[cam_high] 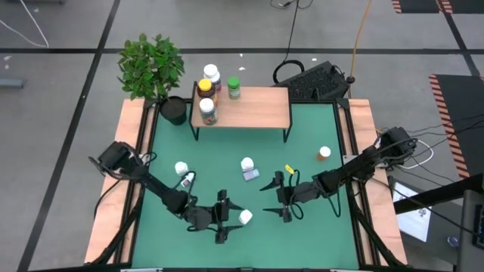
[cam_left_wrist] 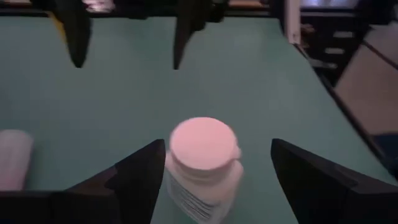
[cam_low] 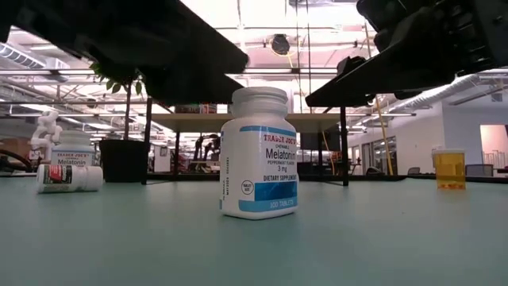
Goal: Pick and place medicine bottles onto shelf by color
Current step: Put the bottom small white pill bottle pill on the shelf
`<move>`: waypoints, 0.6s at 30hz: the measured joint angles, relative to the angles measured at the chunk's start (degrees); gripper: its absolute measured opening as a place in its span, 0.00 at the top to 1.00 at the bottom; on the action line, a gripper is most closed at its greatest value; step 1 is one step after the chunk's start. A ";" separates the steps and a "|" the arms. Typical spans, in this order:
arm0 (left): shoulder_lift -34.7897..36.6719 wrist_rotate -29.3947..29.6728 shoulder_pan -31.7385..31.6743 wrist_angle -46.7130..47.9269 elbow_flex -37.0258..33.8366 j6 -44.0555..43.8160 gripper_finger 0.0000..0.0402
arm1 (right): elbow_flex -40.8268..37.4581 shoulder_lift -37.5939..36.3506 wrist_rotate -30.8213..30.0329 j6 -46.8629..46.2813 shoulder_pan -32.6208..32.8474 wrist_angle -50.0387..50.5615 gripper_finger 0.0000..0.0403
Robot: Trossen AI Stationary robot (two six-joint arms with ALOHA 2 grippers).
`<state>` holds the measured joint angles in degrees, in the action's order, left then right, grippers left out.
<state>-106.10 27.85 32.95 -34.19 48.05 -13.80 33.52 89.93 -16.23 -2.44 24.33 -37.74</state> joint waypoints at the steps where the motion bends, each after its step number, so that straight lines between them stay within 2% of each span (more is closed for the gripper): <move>1: -0.65 1.09 0.13 -0.88 0.00 -0.02 0.26 | 0.00 0.00 0.00 -0.26 -0.01 -0.01 0.17; 4: -2.33 3.45 0.12 -3.11 0.00 -0.05 0.26 | 0.00 0.00 -0.02 -0.52 -0.01 -0.17 0.17; 14: -3.56 3.74 -1.60 -3.56 0.00 -3.46 0.26 | -0.01 0.00 -0.54 -0.13 -0.04 -0.46 0.17; 18: -3.56 3.69 -1.62 -3.19 0.00 -3.45 0.31 | -0.02 0.00 -3.28 -1.64 -0.14 -0.53 0.17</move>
<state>-109.67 31.55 31.33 -37.38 48.05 -17.25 33.50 89.93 -19.51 -4.08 24.19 -38.27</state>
